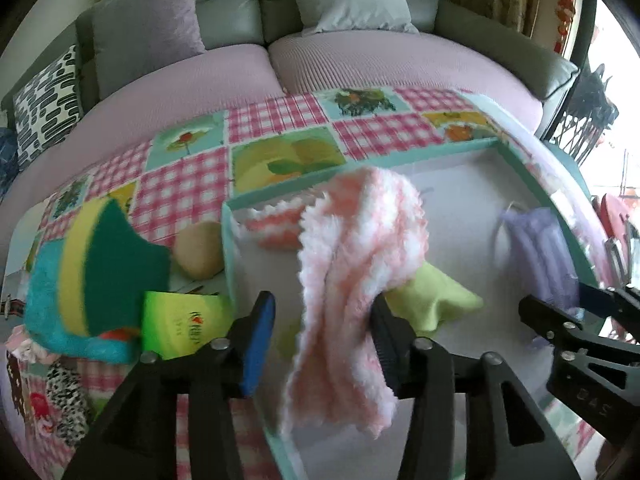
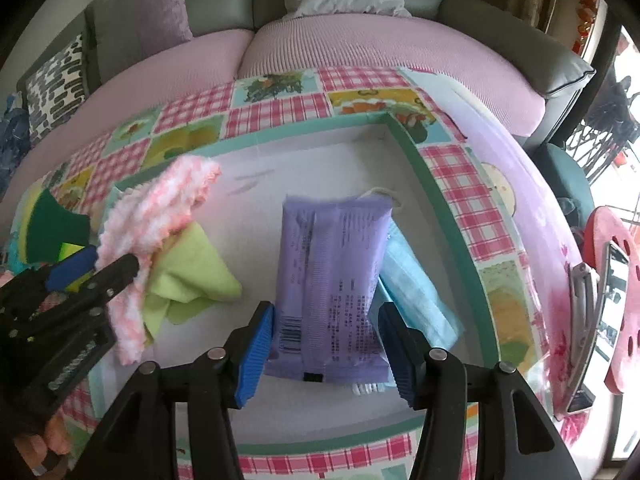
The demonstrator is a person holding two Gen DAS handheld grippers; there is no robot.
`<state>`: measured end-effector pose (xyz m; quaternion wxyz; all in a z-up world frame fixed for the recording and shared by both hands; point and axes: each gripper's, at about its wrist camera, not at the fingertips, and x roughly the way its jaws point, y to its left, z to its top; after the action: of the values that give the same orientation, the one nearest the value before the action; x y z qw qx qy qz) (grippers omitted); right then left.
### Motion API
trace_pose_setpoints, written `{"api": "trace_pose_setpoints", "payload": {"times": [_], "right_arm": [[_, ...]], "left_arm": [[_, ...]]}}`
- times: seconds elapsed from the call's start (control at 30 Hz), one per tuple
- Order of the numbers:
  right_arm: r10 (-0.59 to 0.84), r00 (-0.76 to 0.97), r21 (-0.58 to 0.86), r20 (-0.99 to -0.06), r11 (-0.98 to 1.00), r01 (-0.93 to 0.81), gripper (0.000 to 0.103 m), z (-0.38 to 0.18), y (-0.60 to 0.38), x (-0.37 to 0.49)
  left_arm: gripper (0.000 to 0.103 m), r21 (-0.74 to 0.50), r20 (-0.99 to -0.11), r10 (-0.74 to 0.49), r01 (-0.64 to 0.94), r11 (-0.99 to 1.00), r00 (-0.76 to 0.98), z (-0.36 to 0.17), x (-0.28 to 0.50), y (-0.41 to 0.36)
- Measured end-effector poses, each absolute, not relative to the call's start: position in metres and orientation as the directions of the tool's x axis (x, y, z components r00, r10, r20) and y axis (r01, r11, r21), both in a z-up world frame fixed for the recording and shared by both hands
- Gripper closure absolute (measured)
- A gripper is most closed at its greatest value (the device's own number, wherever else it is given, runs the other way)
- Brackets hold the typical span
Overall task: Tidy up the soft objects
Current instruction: 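Open the left tool to drop the pink towel while the right tool releases the packet into the tray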
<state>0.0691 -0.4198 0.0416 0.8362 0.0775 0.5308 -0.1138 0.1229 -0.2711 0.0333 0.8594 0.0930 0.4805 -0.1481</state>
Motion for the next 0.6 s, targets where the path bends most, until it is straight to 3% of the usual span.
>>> {"api": "trace_pose_setpoints", "payload": {"times": [0.13,0.37,0.43,0.5,0.6], "right_arm": [[-0.115,0.43,0.006,-0.895,0.963,0.271,0.035,0.054,-0.416,0.062],[-0.117,0.42,-0.003,-0.9,0.964,0.264,0.019,0.063,-0.405,0.056],[-0.116,0.411,-0.005,-0.904,0.965,0.261,0.018,0.062,-0.403,0.056],[-0.12,0.405,-0.011,-0.907,0.965,0.261,0.015,0.061,-0.402,0.056],[-0.132,0.399,-0.025,-0.907,0.965,0.263,0.001,0.062,-0.4,0.055]], "left_arm": [[0.041,0.025,-0.848,-0.153,0.327,0.945,0.507,0.051,0.114,-0.262],[0.034,0.052,-0.852,-0.082,0.24,0.969,0.518,0.063,0.105,-0.235],[0.024,0.06,-0.856,-0.059,0.211,0.976,0.513,0.061,0.104,-0.225],[0.021,0.055,-0.859,-0.049,0.188,0.981,0.509,0.06,0.102,-0.215],[0.015,0.047,-0.861,-0.044,0.166,0.985,0.506,0.061,0.099,-0.205]]}}
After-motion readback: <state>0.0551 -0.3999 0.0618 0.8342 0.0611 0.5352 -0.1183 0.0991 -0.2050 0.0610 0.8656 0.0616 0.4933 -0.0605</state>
